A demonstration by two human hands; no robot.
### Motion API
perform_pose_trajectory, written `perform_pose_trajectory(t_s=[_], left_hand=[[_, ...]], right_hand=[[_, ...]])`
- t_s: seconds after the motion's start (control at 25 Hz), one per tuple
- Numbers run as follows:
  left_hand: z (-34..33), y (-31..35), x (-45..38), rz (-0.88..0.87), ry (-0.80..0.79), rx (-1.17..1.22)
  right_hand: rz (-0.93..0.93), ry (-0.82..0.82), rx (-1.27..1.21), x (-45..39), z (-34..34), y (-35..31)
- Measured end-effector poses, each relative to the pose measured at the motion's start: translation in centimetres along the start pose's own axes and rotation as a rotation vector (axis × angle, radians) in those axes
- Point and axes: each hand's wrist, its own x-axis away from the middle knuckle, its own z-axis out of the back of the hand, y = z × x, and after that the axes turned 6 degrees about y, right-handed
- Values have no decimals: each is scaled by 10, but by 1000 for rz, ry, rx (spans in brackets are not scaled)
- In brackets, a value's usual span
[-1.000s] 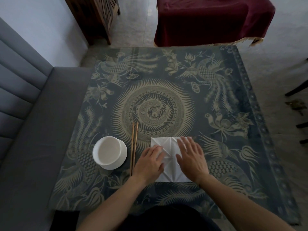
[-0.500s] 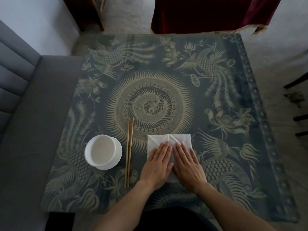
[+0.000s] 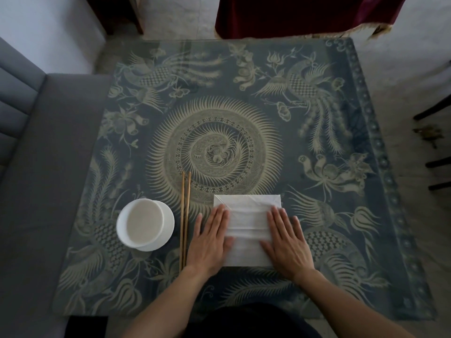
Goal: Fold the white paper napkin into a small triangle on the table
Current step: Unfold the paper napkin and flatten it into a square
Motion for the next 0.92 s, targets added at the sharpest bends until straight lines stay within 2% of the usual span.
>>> perform_pose_trajectory(t_s=[0.24,0.36,0.44,0.52,0.64,0.92], left_hand=[[7,-6,5,58,39,36],[18,14,-20,-20,85,107],[20,31,-38,-66,98,109],[17,38,-49,-40,73,109],[6,28,-46,-23,23,68],[2,-2,-42,5,63,29]], right_hand=[[-39,54,-27,-1,7,-4],[-15,102,-73,-23,14,-24],[-10,89,-126,-39,14,-40],[-33,47,-153,-49,10,-45],[-15,12,-83,-49,0,-38],[-121,51,-21,-47,-3,-1]])
